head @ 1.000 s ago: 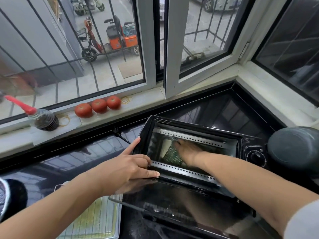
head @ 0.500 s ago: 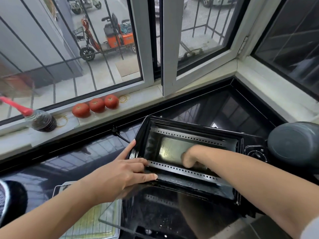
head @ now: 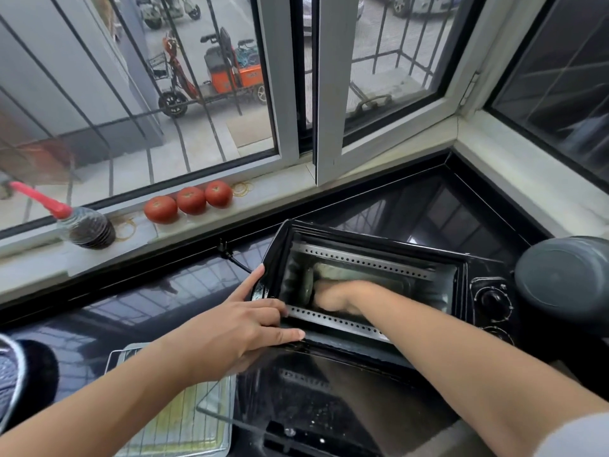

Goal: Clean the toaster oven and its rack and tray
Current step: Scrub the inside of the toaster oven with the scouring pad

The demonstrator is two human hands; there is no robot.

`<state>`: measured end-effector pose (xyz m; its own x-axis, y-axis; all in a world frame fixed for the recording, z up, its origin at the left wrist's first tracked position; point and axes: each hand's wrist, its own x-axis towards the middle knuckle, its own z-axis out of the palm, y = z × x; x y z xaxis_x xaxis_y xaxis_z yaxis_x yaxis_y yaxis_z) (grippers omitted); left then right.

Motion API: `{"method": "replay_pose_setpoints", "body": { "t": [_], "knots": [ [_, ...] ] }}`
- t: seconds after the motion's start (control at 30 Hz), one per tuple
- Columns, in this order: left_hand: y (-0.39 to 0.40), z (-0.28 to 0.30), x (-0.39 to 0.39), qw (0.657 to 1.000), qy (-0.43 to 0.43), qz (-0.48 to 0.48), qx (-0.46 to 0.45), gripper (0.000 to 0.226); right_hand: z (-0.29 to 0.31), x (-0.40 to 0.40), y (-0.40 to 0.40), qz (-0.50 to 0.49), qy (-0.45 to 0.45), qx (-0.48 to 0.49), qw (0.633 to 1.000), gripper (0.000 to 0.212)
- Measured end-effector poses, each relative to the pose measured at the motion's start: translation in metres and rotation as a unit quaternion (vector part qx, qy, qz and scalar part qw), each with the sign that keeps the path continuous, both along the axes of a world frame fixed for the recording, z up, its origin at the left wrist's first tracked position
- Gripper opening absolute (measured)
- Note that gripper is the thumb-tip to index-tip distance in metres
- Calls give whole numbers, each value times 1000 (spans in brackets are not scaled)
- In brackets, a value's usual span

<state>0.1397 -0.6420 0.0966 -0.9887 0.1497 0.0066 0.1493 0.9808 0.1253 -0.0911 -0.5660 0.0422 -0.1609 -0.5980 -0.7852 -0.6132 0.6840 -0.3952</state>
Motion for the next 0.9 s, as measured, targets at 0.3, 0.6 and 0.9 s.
{"method": "replay_pose_setpoints", "body": {
  "t": [0.3, 0.6, 0.9],
  "knots": [
    [-1, 4, -2, 1000, -7, 2, 5, 66, -1, -6, 5, 189, 88, 84, 974, 47],
    [5, -1, 5, 1000, -4, 13, -2, 67, 3, -21, 1, 96, 166, 57, 980, 63],
    [2, 9, -6, 999, 13, 28, 36, 39, -8, -44, 37, 205, 144, 170, 953, 46]
  ]
}}
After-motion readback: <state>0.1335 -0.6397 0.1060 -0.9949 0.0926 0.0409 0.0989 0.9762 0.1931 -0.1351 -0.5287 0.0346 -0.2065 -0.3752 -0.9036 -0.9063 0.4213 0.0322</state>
